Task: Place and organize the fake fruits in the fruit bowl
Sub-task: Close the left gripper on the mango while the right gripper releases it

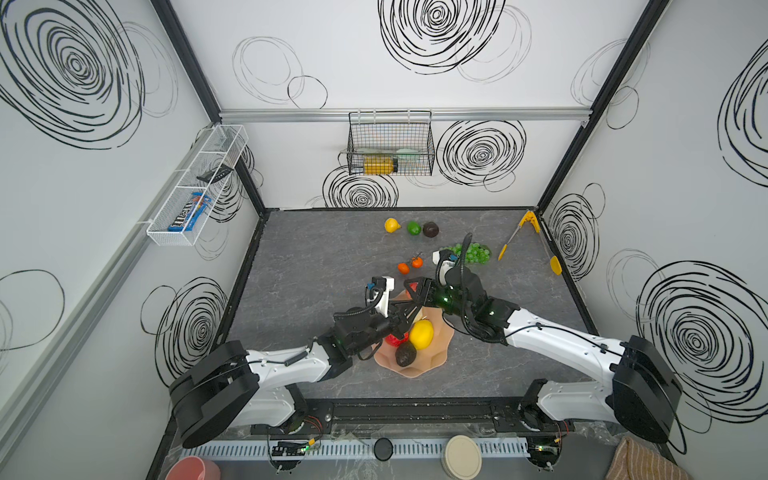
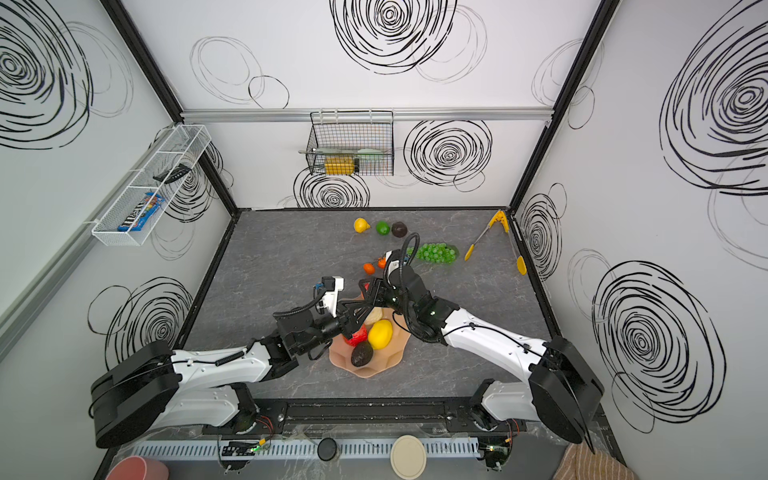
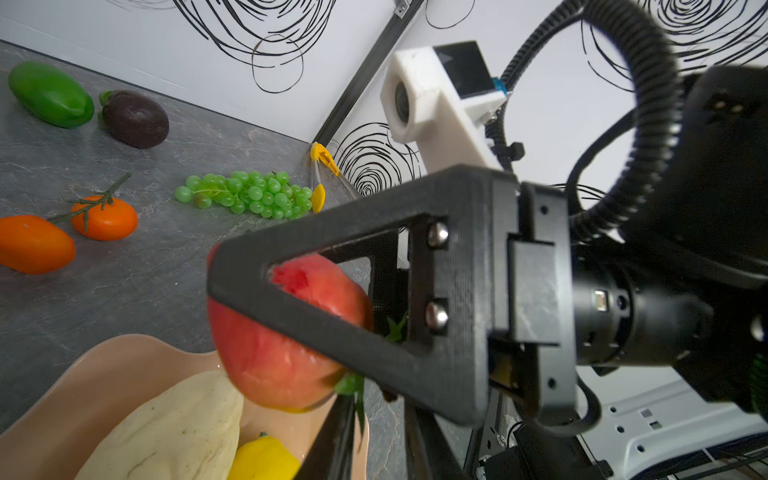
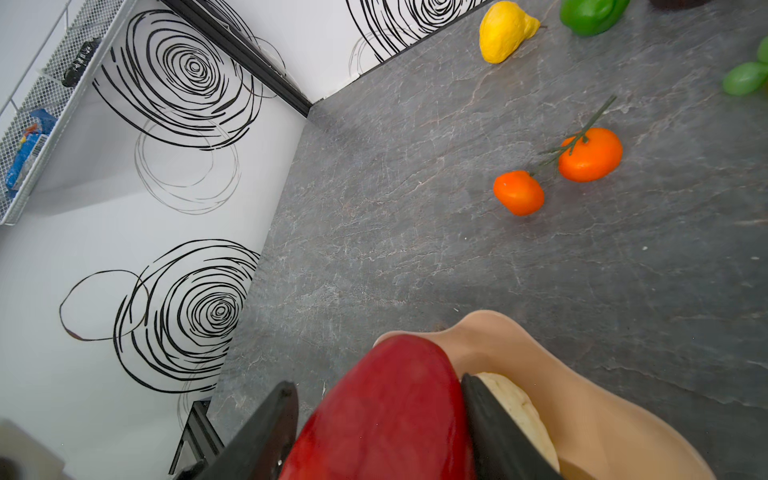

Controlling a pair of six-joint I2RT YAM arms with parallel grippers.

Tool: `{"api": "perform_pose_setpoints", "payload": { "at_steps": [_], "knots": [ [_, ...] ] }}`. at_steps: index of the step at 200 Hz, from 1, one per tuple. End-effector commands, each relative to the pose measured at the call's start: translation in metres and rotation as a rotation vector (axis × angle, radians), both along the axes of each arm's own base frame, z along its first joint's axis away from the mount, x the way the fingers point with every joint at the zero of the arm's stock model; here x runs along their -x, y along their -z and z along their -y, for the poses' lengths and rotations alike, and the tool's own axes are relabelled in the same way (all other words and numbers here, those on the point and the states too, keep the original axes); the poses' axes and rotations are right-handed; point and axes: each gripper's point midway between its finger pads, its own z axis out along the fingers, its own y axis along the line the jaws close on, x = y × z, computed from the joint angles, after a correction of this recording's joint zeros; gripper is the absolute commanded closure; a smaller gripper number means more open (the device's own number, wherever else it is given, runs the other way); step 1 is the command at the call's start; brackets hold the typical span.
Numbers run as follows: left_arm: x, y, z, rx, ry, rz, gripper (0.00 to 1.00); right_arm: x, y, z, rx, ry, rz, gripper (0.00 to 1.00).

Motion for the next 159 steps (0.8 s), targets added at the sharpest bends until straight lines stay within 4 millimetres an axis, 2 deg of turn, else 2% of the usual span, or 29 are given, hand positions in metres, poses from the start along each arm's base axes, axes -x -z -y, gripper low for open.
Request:
{"api": "perform_pose_setpoints", "payload": {
  "at_steps": [1,17,36,83,159],
  "knots": [
    [0.004,-0.029,-0.003,0.080,0.005,0.069,0.72,-0.006,-0.009,-0.004,-0.009,0.015,0.024,0.47],
    [0.004,-0.029,-0.003,0.078,0.007,0.068,0.72,-0.005,-0.011,-0.007,-0.018,0.008,0.028,0.47],
    [0.003,-0.025,-0.001,0.069,0.010,0.058,0.67,-0.004,-0.012,-0.011,-0.017,-0.001,0.031,0.47],
    [-0.002,-0.018,-0.001,0.056,0.008,0.037,0.66,0.000,-0.013,-0.017,-0.030,-0.026,0.038,0.47],
    [-0.011,-0.005,-0.005,0.034,-0.016,-0.006,0.74,0.002,-0.013,-0.021,-0.023,-0.041,0.050,0.47]
  ]
}}
